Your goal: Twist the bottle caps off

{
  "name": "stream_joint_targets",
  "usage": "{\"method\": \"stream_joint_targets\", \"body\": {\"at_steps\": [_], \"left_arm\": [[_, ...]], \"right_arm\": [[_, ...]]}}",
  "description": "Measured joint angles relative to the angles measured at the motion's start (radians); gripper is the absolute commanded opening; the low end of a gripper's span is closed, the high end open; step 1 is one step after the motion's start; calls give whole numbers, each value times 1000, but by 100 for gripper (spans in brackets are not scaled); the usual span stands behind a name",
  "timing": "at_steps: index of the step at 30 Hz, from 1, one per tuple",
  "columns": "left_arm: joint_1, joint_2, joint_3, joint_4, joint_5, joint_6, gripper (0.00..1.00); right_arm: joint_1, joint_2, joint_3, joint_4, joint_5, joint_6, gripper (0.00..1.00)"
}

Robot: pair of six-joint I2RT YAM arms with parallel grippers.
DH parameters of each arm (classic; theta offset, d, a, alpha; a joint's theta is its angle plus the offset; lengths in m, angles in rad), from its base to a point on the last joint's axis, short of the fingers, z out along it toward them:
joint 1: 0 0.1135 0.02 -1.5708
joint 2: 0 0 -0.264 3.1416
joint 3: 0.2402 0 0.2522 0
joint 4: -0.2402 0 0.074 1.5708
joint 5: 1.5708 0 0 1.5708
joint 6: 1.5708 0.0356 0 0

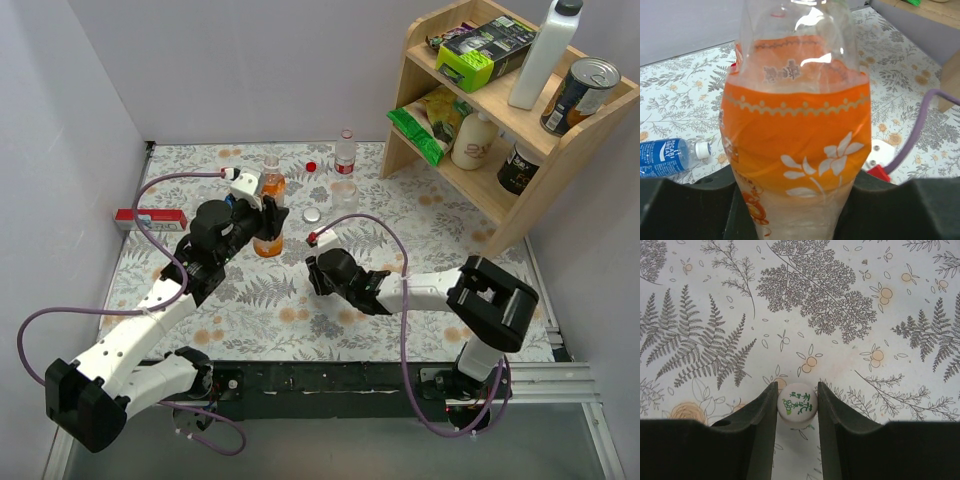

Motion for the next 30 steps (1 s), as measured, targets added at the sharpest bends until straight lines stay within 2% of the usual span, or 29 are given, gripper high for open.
{"method": "stream_joint_targets", "body": {"at_steps": [10,16,19,20,23,30], "left_arm": [[-34,-4,-4,0,17,0,39],[-44,-4,-6,0,18,2,39],[-46,-4,-7,0,19,3,39],[-47,-4,-7,0,19,3,39],[-49,-4,-7,0,21,3,39],[-50,-4,-7,9,26,3,39]], "right_arm": [[-4,173,67,120,132,-17,21],[-27,251,109,154,173,-14,29],[-37,276,134,164,189,-10,41],[-39,282,141,165,193,-8,50],[-45,288,151,160,202,-2,66],[-50,288,152,157,203,-4,78]]}}
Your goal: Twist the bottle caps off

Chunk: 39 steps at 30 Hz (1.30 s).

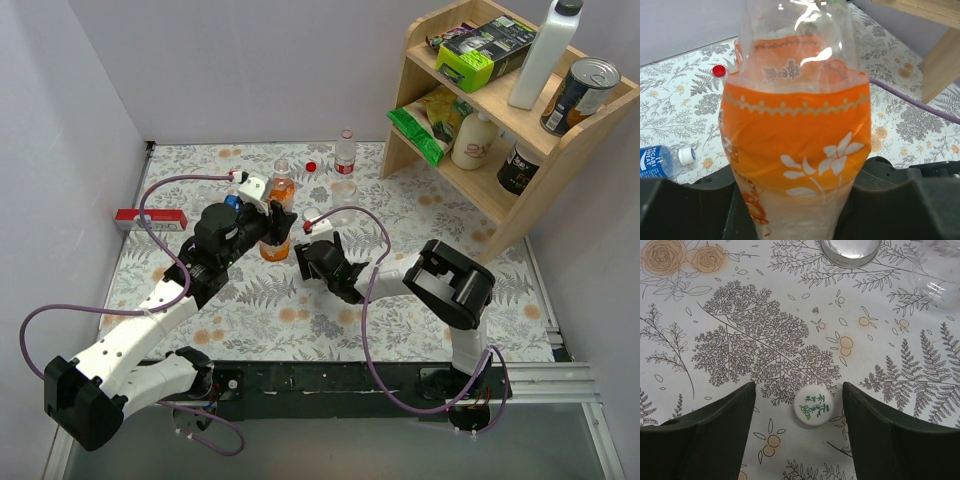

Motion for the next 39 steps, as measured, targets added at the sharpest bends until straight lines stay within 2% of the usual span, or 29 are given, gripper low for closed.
{"method": "stream_joint_targets", "body": {"at_steps": [5,8,14,19,23,26,32,39], "left_arm": [[0,0,0,13,8,-2,39],[0,0,-1,21,22,-8,39],[0,0,-5,43,89,-22,40],[0,2,-17,52,161,-31,40],[-2,20,-17,62,256,-28,41],[-19,58,-13,64,362,-16,41],[-85,155,-4,32,524,1,41],[-126,156,-4,32,572,7,40]], "right_arm": [[-2,-24,-3,-7,-50,-21,79],[-2,-103,-47,-15,-75,-26,78],[-38,-423,-157,-140,-183,-8,77],[-207,-686,-150,-360,-363,-5,76],[-344,-801,-31,-602,-528,-16,79],[-377,-831,125,-718,-646,-19,80],[-377,-866,360,-729,-873,5,79],[-373,-824,388,-743,-965,23,77]]}}
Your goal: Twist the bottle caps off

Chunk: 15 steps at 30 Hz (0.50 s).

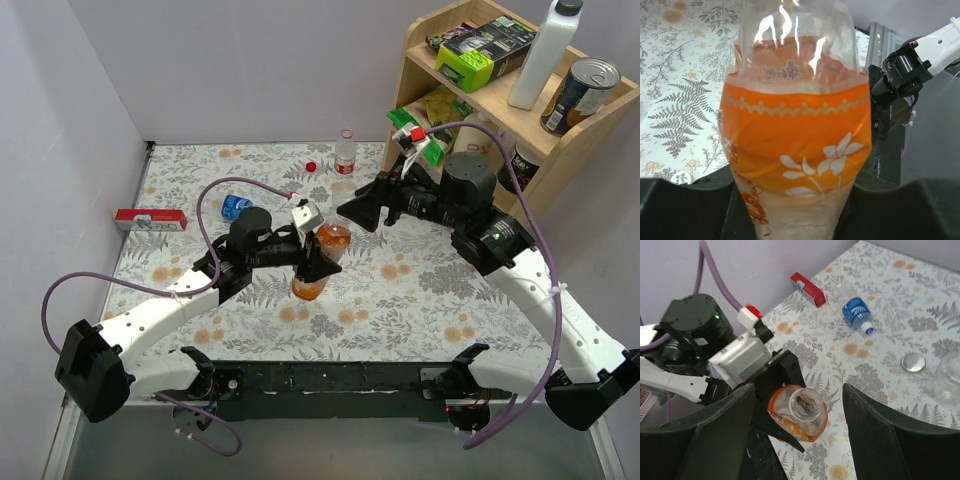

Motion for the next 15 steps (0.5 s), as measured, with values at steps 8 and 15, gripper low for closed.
{"method": "stream_joint_targets", "body": {"at_steps": [8,15], "left_arm": [[-9,0,0,3,2,2,40],[-13,0,0,3,2,2,40]], "right_arm": [[0,21,-48,-43,-4,1,72],[7,28,-66,-38,-34,4,61]]}}
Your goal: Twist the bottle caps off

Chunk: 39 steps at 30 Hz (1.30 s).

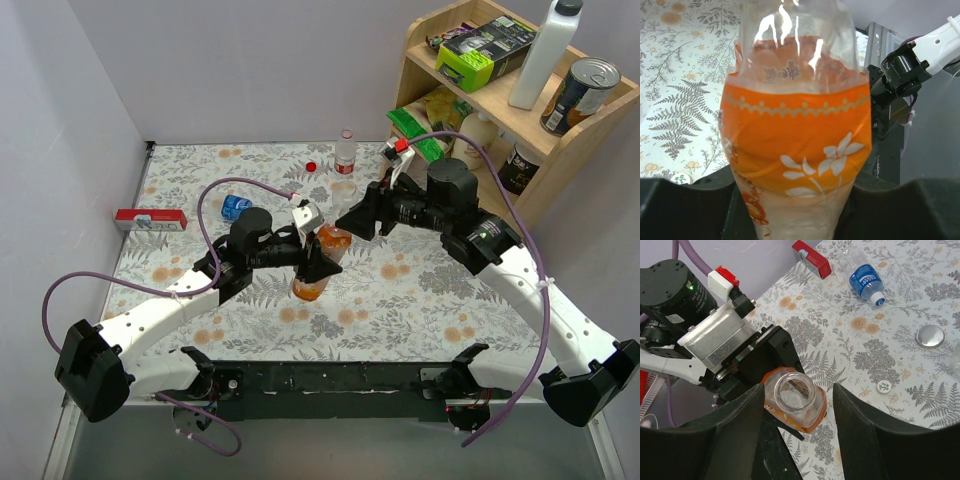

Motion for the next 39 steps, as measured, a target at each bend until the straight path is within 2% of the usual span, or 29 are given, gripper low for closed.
{"method": "stream_joint_targets", "body": {"at_steps": [3,4,6,7,9,10,12,13,14,16,17,24,28,31,33,36,39], "left_arm": [[-1,0,0,0,0,0,40],[-2,0,0,0,-2,0,40],[-3,0,0,-8,-8,-1,41],[-3,0,0,-10,-10,1,41],[-4,0,0,-6,-12,1,41],[-4,0,0,-7,-13,2,43],[-4,0,0,-9,-15,2,49],[-4,0,0,-9,-19,2,54],[-5,0,0,-11,-20,4,67],[-8,1,0,-16,-29,2,79],[-8,1,0,-13,-29,4,98],[-14,1,0,6,-61,-17,98],[-1,-3,0,10,-81,-41,98],[48,-10,0,22,-86,-86,98],[119,-10,0,32,-108,-130,98],[210,-10,0,32,-194,-174,98],[240,-10,0,23,-299,-184,98]], "right_arm": [[6,14,-11,3,-13,1,51],[6,19,-13,6,-17,4,43],[8,24,-17,21,-27,8,35],[8,24,-18,24,-27,13,27],[8,23,-23,35,-31,17,19],[8,23,-26,39,-30,17,8],[7,23,-31,47,-29,16,1],[7,21,-36,55,-28,16,1],[8,19,-41,60,-24,15,1],[9,14,-47,63,-15,14,1],[11,10,-50,62,-1,5,1],[18,-28,-55,-2,133,-63,1],[18,-72,-65,-37,273,-122,1],[22,-92,-91,-32,373,-163,1],[35,-93,-114,-19,445,-188,1],[81,-88,-169,31,550,-226,1],[122,-60,-208,90,625,-254,1]]}}
